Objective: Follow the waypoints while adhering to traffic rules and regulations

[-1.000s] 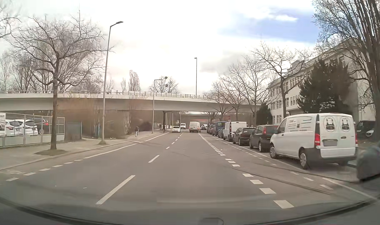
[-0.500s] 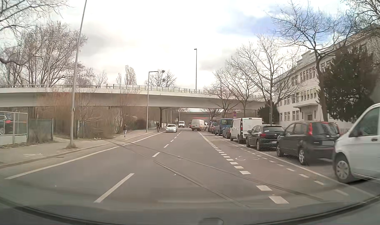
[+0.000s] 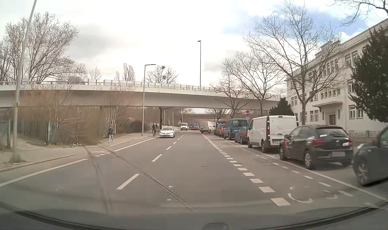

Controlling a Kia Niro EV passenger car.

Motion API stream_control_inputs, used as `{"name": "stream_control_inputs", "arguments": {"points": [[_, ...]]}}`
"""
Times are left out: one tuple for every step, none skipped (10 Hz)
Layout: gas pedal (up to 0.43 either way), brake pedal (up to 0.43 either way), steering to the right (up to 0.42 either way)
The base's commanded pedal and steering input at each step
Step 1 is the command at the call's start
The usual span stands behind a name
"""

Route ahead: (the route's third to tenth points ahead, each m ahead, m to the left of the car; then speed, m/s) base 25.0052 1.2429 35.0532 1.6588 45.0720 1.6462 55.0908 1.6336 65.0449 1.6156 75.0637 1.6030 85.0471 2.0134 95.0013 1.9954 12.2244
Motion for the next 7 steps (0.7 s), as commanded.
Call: {"name": "stream_control_inputs", "arguments": {"points": [[0.047, 0.0, 0.002], [0.039, 0.0, 0.002], [0.039, 0.0, 0.002], [0.039, 0.0, 0.002], [0.039, 0.0, 0.002], [0.039, 0.0, 0.001], [0.039, 0.0, 0.001]]}}
